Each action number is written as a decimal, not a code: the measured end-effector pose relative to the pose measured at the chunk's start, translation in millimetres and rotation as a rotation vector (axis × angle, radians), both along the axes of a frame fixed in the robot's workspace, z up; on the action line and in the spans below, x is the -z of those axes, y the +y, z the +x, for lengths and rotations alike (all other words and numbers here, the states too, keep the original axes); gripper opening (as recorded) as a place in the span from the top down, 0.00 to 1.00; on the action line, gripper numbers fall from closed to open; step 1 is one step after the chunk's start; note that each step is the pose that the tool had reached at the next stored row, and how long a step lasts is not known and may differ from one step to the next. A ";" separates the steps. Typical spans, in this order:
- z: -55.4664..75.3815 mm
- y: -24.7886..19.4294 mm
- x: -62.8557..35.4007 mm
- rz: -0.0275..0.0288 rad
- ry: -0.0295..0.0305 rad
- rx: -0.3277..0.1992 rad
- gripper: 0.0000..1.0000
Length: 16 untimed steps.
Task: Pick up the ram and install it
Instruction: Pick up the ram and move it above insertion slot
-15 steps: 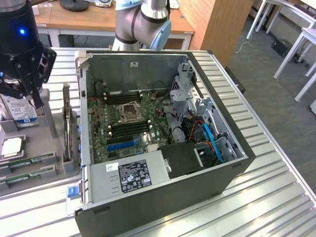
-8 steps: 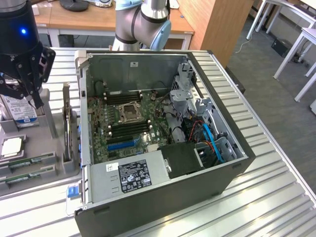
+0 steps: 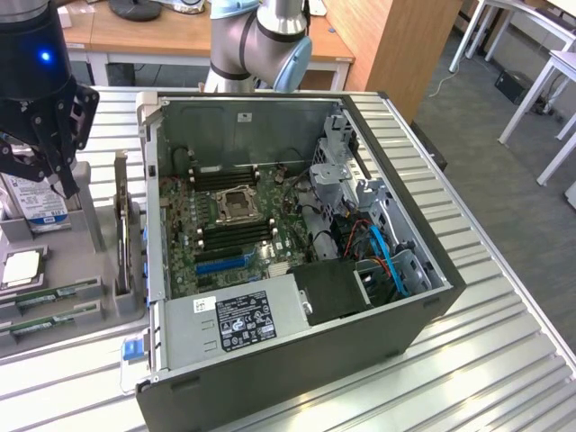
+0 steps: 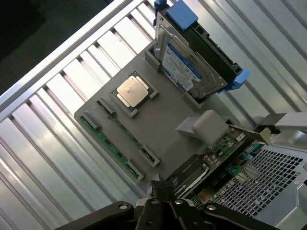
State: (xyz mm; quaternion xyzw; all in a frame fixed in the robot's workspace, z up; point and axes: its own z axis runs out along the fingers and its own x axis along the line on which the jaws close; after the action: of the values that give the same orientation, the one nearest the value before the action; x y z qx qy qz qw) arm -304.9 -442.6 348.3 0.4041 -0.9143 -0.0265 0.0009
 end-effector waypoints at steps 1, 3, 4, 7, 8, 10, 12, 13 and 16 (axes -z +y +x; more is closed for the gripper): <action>0.0 0.0 0.0 0.0000 0.0000 -0.008 0.89; 0.0 0.0 0.1 0.0000 0.0000 -0.024 0.89; 0.0 0.0 0.1 0.0000 0.0000 -0.032 0.89; 0.0 0.0 0.2 0.0000 0.0000 -0.057 0.89; 0.0 0.0 0.2 0.0000 0.0000 -0.067 0.89; 0.0 0.0 0.2 0.0000 0.0000 -0.084 0.89; 0.0 0.0 0.3 0.0000 0.0000 -0.101 0.89; 0.0 0.0 0.4 0.0000 0.0000 -0.110 0.89; 0.0 0.0 0.5 0.0000 0.0000 -0.135 0.89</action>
State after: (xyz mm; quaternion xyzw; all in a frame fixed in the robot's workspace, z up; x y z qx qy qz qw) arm -304.9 -442.6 347.8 0.4649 -0.8850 -0.0264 0.0026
